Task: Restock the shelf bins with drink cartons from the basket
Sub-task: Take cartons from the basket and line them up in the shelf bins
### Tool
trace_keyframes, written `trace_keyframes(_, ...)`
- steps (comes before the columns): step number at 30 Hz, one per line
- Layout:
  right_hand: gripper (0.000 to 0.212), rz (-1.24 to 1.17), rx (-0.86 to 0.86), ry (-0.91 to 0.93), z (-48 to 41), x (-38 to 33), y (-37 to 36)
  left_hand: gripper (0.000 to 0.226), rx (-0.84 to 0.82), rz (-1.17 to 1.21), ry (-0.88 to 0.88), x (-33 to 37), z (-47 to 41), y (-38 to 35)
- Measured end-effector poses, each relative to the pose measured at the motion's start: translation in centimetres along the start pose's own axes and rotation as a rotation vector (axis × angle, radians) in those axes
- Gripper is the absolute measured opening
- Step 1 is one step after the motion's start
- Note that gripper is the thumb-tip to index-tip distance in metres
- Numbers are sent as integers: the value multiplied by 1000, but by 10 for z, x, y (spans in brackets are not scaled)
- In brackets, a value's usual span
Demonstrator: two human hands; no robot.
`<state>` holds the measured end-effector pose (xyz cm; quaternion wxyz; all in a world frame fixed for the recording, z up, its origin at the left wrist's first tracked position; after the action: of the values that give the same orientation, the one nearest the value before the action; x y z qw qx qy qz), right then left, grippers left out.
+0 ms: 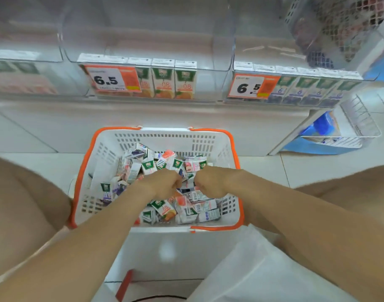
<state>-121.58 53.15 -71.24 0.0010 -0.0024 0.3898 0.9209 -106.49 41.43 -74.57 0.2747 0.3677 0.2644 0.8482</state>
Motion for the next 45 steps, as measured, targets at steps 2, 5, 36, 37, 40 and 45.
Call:
trace_keyframes(2,23,-38,24,-31,-16,-5,-15,29,-60,-5,61,-13,-6,-15)
trace_keyframes(5,4,-96,38,3,-36,-18,-40,51,-135,-112,134,-34,-11,-36)
trace_keyframes(36,85,117,92,175,-40,-54,-58,45,-20,127,219,-49,41,2)
trace_keyframes(37,73,151,117,181,-42,-52,-60,41,-3,154,205,-49,41,3)
trace_keyframes(40,53,203,235,210,-45,-48,-58,23,19,219,197,-51,41,6)
trace_keyframes(45,49,85,267,216,-39,-35,-35,24,29,282,161,-51,44,19)
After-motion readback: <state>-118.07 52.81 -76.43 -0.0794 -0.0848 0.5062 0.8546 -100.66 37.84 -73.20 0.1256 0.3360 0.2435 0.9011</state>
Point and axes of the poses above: each hand's wrist, its own z-axis away from the middle knuckle, its own y-axis out of the back of the hand, x = y × z, the point moved 1 cm from there along -z, towards the middle knuckle, and after that the axes turned 11 degrees about z, right-handed, at the moved point
